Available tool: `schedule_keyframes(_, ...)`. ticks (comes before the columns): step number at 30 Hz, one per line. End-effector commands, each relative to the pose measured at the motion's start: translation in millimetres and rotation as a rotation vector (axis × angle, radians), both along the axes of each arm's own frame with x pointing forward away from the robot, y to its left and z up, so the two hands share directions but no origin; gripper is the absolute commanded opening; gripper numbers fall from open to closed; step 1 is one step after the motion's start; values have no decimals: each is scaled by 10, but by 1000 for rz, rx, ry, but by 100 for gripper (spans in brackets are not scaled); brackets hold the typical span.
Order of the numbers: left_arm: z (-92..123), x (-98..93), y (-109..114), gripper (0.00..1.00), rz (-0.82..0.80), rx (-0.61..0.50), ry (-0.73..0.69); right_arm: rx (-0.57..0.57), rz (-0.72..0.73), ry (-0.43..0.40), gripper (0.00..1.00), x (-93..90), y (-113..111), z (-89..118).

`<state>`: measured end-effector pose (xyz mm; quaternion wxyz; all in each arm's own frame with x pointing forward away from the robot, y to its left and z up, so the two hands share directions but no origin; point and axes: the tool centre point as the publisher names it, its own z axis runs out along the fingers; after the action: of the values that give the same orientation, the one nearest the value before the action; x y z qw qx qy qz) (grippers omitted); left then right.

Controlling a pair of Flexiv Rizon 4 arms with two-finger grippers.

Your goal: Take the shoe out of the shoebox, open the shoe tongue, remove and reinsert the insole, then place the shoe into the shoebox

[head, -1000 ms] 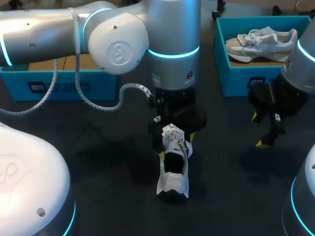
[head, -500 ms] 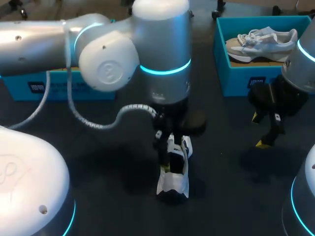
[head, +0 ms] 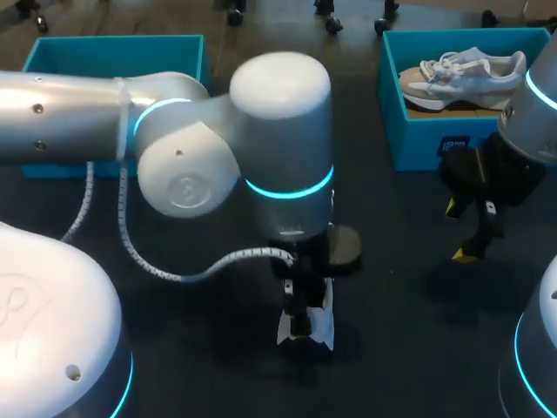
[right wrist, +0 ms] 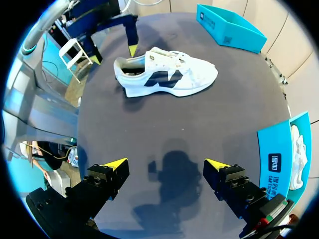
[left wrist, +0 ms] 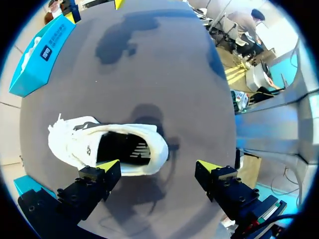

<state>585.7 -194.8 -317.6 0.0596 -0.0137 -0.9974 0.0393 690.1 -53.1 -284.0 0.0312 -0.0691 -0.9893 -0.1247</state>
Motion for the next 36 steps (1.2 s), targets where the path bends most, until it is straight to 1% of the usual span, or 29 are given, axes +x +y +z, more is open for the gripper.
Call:
schedule_keyframes(1,-202,-25,-119,100,-7,13,6,-1,1,0,100,1,0,-10)
schedule_keyframes(8,-443,-89,-163,100,-22,21,-21,-1,1,0,100,1,0,-10)
schedule_keyframes(17,-592,-232,-114,100,0,18,-94,-1,1,0,100,1,0,-10)
schedule_keyframes(19,-629,-238,-106,96,7,22,-109,-1,1,0,100,1,0,-10)
schedule_keyframes(21,-660,-241,-102,95,20,22,-128,-1,1,0,100,1,0,-10)
schedule_keyframes(22,-671,-241,-101,89,15,24,-125,-1,1,0,100,1,0,-10)
schedule_keyframes(24,-687,-234,-96,69,25,33,-142,-1,1,0,100,1,0,-10)
schedule_keyframes(26,-695,-218,-88,66,29,30,-150,-1,1,0,100,1,0,-10)
schedule_keyframes(27,-696,-204,-87,63,32,30,-150,-1,1,0,100,1,0,-10)
schedule_keyframes(28,-698,-193,-84,52,34,29,-150,-1,1,0,100,1,0,-10)
schedule_keyframes(29,-701,-180,-83,49,38,29,-150,-1,1,0,100,1,0,-10)
schedule_keyframes(31,-716,-148,-87,47,48,35,-150,-1,1,0,100,1,0,-10)
schedule_keyframes(32,-728,-127,-88,43,51,40,-141,-1,1,0,100,1,0,-10)
schedule_keyframes(36,-812,-54,-98,39,74,75,-131,-1,1,0,100,1,0,-10)
